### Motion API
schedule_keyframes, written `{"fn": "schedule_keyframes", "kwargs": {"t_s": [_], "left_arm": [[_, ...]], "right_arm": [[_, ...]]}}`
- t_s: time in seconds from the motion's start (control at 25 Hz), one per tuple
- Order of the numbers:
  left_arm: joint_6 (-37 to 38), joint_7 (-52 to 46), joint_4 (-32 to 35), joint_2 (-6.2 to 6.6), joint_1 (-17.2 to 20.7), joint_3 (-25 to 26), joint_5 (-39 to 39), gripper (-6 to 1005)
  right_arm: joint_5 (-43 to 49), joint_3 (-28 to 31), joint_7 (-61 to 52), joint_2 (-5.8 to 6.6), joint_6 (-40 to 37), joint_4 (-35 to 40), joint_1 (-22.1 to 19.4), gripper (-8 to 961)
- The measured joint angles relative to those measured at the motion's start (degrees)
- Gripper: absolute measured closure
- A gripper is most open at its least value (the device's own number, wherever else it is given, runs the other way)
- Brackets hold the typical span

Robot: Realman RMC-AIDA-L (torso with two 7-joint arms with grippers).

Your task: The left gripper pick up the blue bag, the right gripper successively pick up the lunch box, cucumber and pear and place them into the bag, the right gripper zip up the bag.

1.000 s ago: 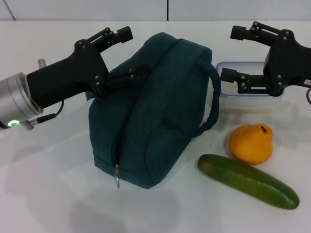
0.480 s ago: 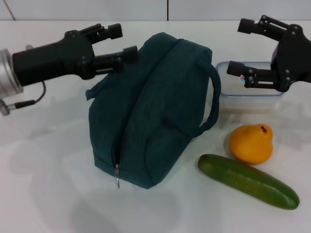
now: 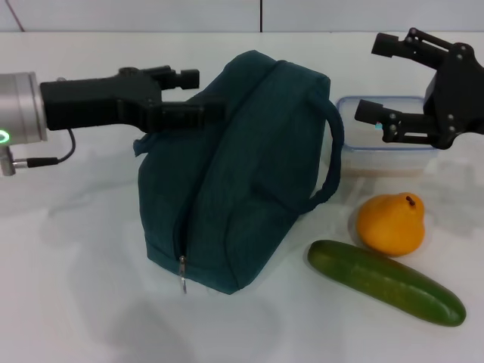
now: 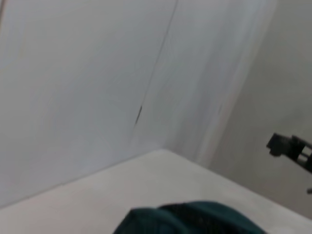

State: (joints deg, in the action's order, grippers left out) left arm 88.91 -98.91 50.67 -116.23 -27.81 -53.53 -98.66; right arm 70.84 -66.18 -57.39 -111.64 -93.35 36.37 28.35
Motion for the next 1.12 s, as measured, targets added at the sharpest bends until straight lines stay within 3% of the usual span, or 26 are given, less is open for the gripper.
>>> {"fn": "schedule_keyframes", "kwargs": {"t_s": [0.56, 0.8, 1.0, 1.12], "left_arm": [[-3.16, 1.27, 0.07, -1.55, -0.98, 0.25, -3.73, 233], [-3.86, 2.38, 0.07, -2.52, -1.01, 0.89, -3.61, 439], [-4.31, 2.34, 0.08, -2.79, -0.88, 1.07, -3.66, 710], [-4.37, 1.97, 0.1, -2.96, -0.5, 1.37, -3.6, 845]], "right_arm": [[0.09, -0.29, 0.0, -0.63, 0.04, -0.57, -0.29, 84], [0.09, -0.45, 0.0, -0.61, 0.19, -0.64, -0.83, 83], [0.07, -0.36, 0.01, -0.69, 0.33, -0.72, -1.79, 83], [-0.29, 0.12, 0.64, -1.51, 0.63, -1.11, -2.51, 84]]}}
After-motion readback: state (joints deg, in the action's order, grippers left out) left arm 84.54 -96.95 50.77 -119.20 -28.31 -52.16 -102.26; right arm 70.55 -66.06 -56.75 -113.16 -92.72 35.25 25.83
